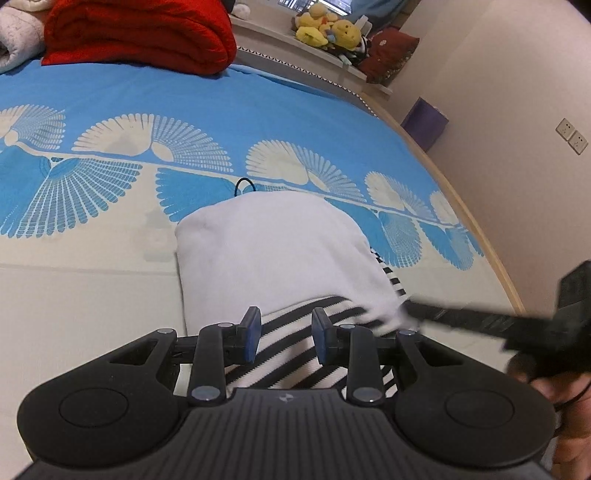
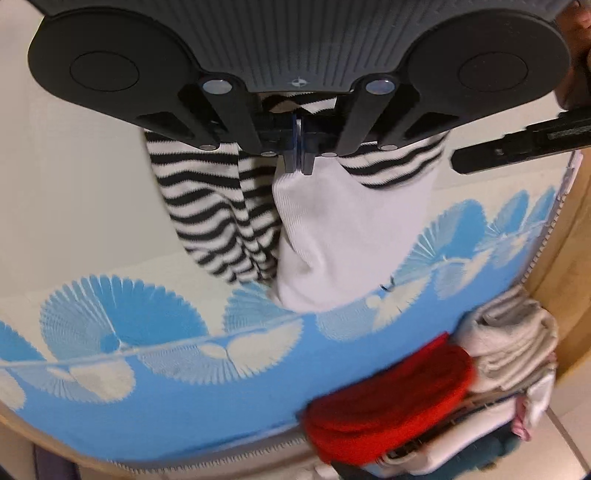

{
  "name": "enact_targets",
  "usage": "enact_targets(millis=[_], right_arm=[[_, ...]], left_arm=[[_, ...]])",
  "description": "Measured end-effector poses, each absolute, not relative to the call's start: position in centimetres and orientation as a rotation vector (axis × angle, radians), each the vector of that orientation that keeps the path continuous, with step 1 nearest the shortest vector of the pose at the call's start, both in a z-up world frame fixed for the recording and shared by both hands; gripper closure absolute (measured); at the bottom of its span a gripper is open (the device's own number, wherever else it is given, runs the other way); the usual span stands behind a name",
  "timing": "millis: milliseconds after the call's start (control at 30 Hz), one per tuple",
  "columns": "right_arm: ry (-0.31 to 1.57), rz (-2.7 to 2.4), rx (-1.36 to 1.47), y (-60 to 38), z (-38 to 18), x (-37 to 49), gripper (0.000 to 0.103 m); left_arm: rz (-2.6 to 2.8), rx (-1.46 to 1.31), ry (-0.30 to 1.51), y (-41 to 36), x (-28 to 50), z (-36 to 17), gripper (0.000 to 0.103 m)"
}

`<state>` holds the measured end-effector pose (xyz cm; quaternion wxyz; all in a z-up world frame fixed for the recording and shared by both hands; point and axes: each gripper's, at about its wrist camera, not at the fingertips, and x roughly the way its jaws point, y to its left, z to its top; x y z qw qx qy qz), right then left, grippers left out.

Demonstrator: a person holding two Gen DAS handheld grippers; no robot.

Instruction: Fold small clothes

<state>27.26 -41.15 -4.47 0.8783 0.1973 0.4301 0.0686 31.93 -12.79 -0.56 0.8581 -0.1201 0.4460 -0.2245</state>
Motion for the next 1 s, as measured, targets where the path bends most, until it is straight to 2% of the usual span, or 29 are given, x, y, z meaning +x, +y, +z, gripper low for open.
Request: enact_targets(millis=[133,200,267,400,600,767,1000], right_arm=[[0.692,0.175,0.585,-44.6,-0.1,24.4,0.103],[0.621,0.181,0.622,-46.0,1.5,22.9,0.103],[0.689,0.071,0.587,-46.8,0.6,22.5,0.103],[0.914,-0.075,0.608,-48.2,-4.7,23.5,0.103],[1.016,-0.09,0.47,-45.9,-7.3,24.8,0.103],[1.065,-0.105,0.424,-44.3,-9.2,25.5,0.103],[1.051,-0.102,0.319,-43.0,-7.3,25.3,0.103]], left_arm=[[-0.511,-0.243,0.918,-13.6,31.0,0.3,0.071],[-0.555,-0.229,0.921,-14.4,30.4,0.5,0.064],[-0.585,-0.178,0.931,-15.4,29.8,0.2,0.064],[-0.605,-0.092,0.967,-16.7,29.0,-0.6,0.064],[-0.59,0.174,1.048,-18.8,28.5,-6.1,0.064],[-0.592,0.121,1.062,-18.0,28.6,-4.0,0.062],[-0.401,-0.02,0.976,-14.5,31.6,-0.8,0.061]])
